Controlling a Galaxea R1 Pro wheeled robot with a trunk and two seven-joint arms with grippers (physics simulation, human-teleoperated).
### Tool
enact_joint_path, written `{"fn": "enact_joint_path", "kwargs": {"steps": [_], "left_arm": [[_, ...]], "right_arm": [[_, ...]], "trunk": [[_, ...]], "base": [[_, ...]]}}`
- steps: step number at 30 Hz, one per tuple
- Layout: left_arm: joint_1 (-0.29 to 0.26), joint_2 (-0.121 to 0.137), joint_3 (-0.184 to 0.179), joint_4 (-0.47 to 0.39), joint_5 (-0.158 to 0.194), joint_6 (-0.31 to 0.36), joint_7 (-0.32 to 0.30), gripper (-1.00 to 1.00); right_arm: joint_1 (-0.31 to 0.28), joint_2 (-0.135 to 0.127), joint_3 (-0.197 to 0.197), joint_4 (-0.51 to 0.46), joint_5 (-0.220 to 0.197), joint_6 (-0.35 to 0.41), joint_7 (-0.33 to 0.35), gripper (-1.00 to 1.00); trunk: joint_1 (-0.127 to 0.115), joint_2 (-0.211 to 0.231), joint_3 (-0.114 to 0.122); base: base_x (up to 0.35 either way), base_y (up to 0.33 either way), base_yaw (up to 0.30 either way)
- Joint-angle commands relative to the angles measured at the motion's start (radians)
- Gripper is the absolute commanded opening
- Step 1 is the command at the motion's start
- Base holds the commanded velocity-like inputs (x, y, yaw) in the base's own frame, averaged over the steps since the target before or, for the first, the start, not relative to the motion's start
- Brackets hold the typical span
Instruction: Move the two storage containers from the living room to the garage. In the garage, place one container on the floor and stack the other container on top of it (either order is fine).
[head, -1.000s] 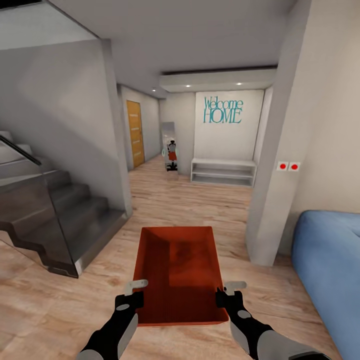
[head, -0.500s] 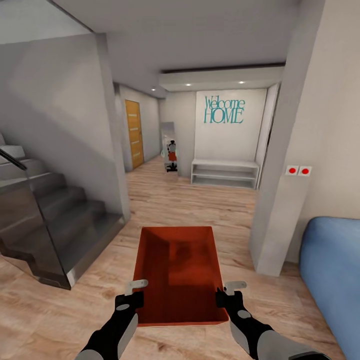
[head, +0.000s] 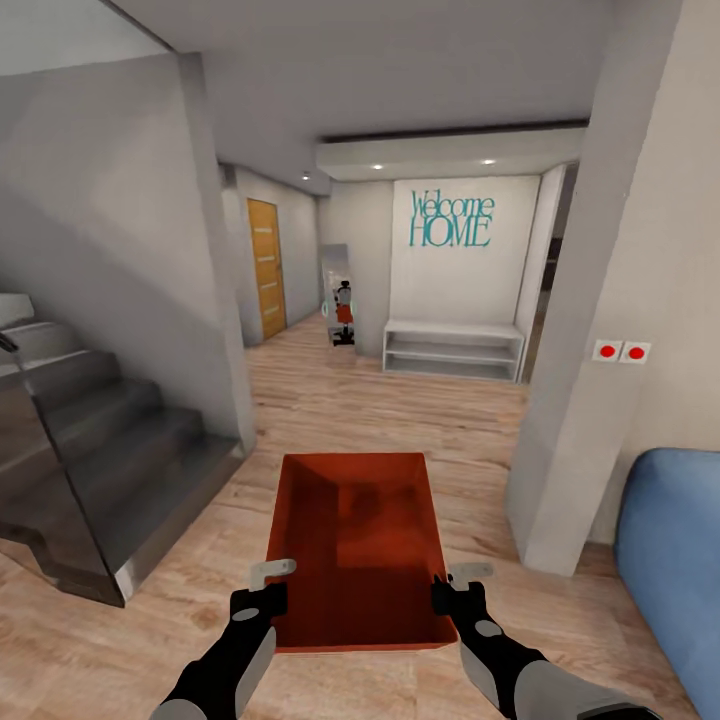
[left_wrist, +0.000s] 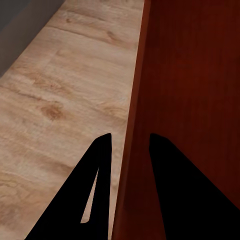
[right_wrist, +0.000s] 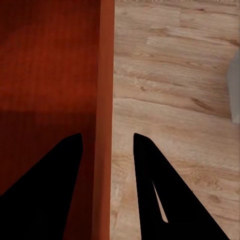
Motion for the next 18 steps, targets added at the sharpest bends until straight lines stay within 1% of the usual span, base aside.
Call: {"fn": "enact_joint_path", "kwargs": {"steps": [1, 18], "left_arm": [[-0.001, 0.002, 0.018, -0.028, 0.001, 0.005, 0.007, -1.0], [-0.001, 0.002, 0.018, -0.028, 0.001, 0.005, 0.007, -1.0]], "right_arm": [[0.0, 0.0, 0.0, 0.002, 0.005, 0.0, 0.0, -1.0], [0.0, -0.001, 0.0, 0.002, 0.004, 0.0, 0.0, -1.0]], "trunk": [[0.001, -0.001, -0.002], [0.001, -0.001, -0.002]], "base": [[0.321, 0.0, 0.0], [0.321, 0.0, 0.0]]}}
